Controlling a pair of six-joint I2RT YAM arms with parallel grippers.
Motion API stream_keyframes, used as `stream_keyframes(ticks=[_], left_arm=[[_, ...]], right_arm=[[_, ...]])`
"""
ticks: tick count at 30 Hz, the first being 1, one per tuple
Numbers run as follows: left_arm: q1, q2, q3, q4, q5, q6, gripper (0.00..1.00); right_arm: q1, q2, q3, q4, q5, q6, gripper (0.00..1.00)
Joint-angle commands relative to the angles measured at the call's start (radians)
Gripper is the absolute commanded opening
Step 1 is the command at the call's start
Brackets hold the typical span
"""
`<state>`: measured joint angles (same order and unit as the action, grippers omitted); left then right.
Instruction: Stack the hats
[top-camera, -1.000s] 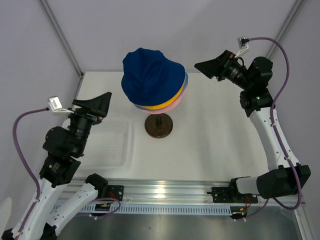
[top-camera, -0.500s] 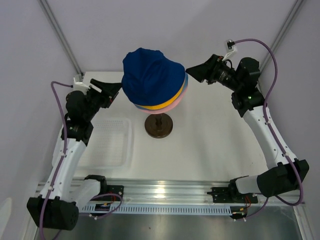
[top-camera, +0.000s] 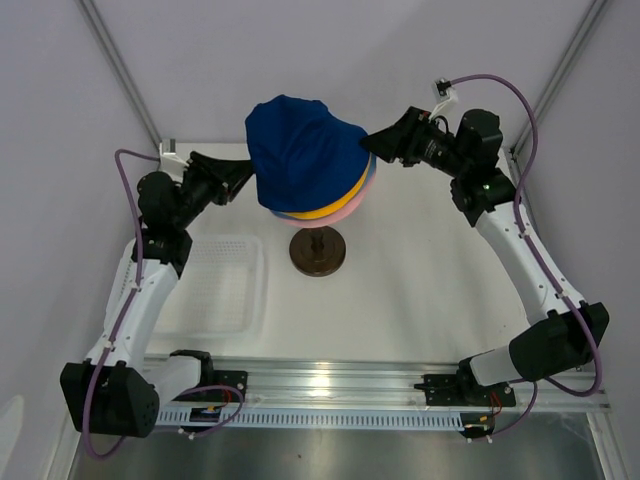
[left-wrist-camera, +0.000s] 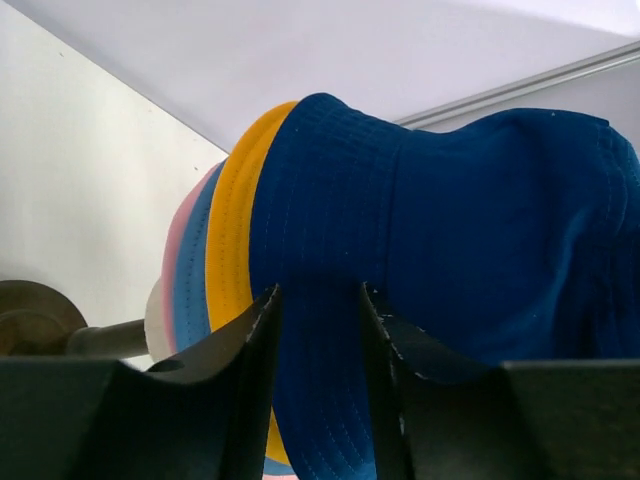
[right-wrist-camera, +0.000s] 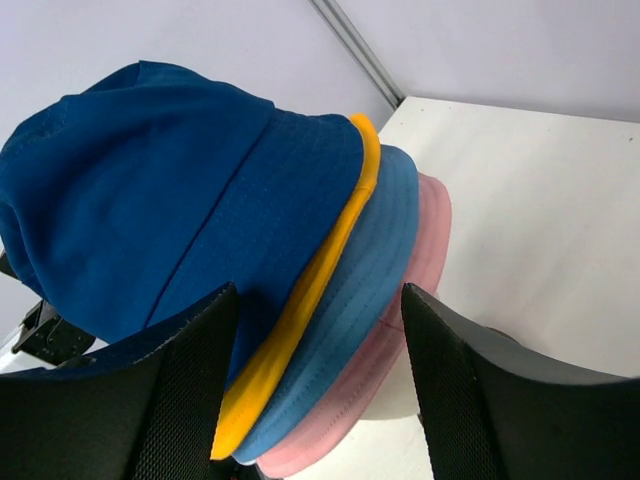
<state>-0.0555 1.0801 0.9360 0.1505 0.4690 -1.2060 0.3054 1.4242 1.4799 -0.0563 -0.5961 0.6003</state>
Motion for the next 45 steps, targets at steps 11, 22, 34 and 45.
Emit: stream_keyframes(ticks=[11, 22, 34, 45], left_arm=[[0.037, 0.047, -0.054, 0.159, 0.112, -0.050, 0.75], [0.080, 0.104, -0.002, 0.250, 0.203, -0.011, 0.63], [0.080, 0.075, 0.044, 0.072, 0.062, 0.164, 0.56], [0.103, 0.152, 0.095, 0.250, 0.178, 0.149, 0.64]], right_arm=[[0.020, 0.042, 0.062, 0.012, 0.030, -0.020, 0.66], [0.023, 0.076, 0.062, 0.029, 0.015, -0.011, 0.51], [0.028, 0.084, 0.066, 0.023, 0.024, -0.023, 0.46], [0.029, 0.076, 0.066, 0.009, 0.030, -0.039, 0.46]])
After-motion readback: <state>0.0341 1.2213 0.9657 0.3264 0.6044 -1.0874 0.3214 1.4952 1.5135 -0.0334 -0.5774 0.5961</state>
